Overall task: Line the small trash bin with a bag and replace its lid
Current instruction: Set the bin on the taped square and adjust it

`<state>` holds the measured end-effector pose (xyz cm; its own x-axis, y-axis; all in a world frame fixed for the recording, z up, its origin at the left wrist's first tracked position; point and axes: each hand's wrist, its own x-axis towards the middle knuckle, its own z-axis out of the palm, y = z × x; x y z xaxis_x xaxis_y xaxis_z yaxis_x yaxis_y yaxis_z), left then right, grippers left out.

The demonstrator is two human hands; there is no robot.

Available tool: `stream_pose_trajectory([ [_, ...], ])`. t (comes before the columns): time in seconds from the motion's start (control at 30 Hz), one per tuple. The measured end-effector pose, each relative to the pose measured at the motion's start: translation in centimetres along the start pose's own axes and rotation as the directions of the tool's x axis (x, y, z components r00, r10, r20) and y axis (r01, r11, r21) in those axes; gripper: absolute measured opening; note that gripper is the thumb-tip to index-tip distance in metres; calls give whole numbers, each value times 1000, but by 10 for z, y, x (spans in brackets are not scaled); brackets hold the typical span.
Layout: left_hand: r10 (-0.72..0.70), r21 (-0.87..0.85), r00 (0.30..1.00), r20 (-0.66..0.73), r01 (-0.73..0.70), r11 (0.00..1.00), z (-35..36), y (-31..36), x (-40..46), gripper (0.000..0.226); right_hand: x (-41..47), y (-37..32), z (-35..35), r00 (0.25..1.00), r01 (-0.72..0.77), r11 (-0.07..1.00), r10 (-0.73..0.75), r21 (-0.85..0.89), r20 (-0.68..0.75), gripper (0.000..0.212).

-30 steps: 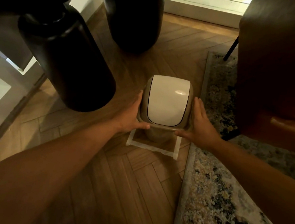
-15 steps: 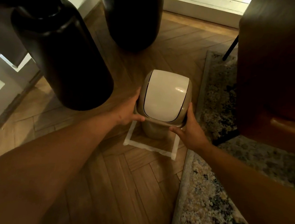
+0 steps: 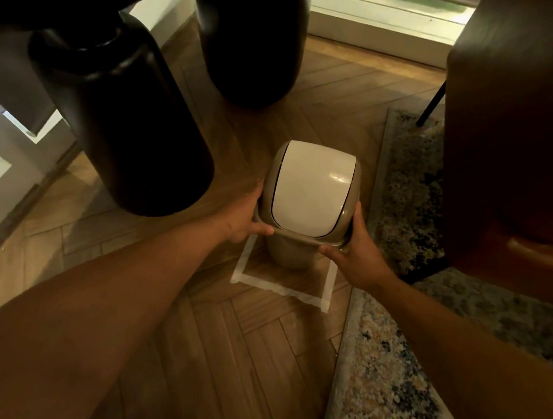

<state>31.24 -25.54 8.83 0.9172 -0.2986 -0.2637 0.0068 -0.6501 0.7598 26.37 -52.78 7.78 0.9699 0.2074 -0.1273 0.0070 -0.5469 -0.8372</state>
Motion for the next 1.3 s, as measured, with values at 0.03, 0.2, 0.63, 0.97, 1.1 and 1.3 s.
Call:
stream_pose_trajectory([
  [0.03, -4, -1, 1000, 4, 4, 1000, 0, 0, 1, 116, 0, 0, -1, 1000, -4, 1000, 4, 7, -1, 120],
  [0.2, -1, -14, 1000, 10, 1, 1000, 1, -1, 4, 115, 3, 2, -4, 1000, -20, 1000, 20, 13, 6, 119],
  [0.63, 9, 2, 991, -137, -9, 1000, 5, -5, 4, 118, 5, 2, -17, 1000, 26, 989, -24, -143, 16, 118],
  [0.97, 101, 130, 968, -230, -72, 989, 8, -12, -5, 104, 1, 4, -15, 983, 109, 927, -153, -359, -98, 111],
  [1.1, 122, 127, 963, -241, -93, 988, 7, -14, -3, 102, 3, 5, -18, 984, 108, 923, -152, -369, -94, 111],
  [1.3, 111, 84, 964, -240, -94, 992, 10, -13, -4, 103, 3, 3, -22, 984, 125, 930, -160, -344, -74, 111],
])
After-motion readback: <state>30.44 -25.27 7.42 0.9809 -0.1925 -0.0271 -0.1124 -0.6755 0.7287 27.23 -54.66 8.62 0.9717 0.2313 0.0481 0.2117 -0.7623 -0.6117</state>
